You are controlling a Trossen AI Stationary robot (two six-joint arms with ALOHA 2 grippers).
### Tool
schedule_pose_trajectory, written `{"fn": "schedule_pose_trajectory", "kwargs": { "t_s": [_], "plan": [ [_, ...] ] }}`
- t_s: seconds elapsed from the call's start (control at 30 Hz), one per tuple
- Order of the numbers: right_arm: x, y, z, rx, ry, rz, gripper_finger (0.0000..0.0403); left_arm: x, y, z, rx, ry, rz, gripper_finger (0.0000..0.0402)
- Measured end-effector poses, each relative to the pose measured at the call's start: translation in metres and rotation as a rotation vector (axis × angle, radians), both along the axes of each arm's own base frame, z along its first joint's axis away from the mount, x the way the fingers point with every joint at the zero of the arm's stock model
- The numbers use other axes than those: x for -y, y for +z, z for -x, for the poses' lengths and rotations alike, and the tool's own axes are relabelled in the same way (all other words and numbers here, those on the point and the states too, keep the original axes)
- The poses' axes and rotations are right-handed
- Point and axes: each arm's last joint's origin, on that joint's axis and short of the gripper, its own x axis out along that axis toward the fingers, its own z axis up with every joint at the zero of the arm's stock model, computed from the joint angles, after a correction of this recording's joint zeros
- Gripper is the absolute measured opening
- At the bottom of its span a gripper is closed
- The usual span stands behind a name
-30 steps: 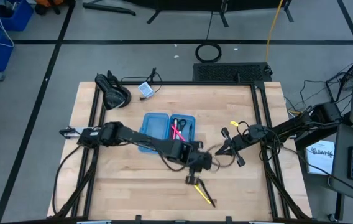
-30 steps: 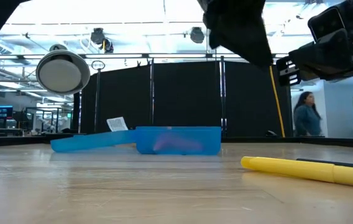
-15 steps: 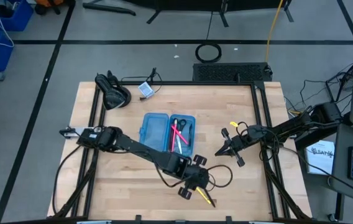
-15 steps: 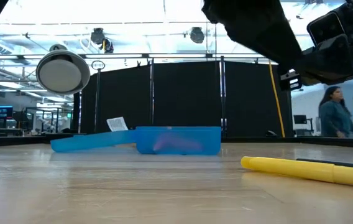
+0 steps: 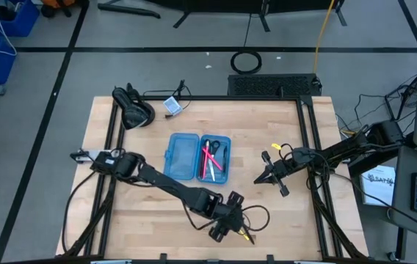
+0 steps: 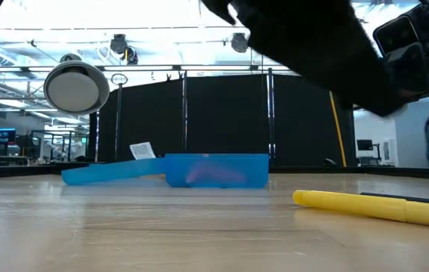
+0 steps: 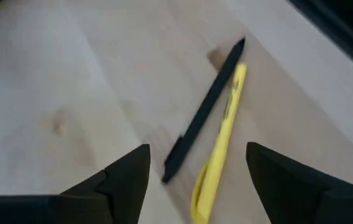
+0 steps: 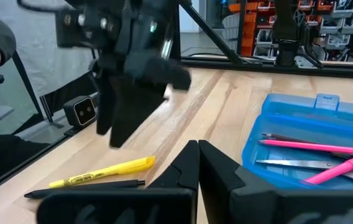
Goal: Pick & place school supplies into a supply box
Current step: Put the yellow pen into the blue supply box
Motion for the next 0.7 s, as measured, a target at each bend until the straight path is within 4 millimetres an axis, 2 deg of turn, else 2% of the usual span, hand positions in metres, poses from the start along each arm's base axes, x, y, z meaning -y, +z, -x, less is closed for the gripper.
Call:
{"fn": "schedule_pose_trajectory", "kwargs": {
  "t_s": [0.3, 0.7],
  "plan": [
    [0.000, -0.001, 0.000, -0.007, -0.001, -0.002, 0.0000, 0.001, -0.039, -0.002, -0.092, -0.020, -0.037, 0.0271],
    [0.000, -0.001, 0.000, -0.004, -0.001, 0.004, 0.0000, 0.001, -0.045, -0.001, -0.133, -0.027, -0.026, 0.0270]
  ]
}}
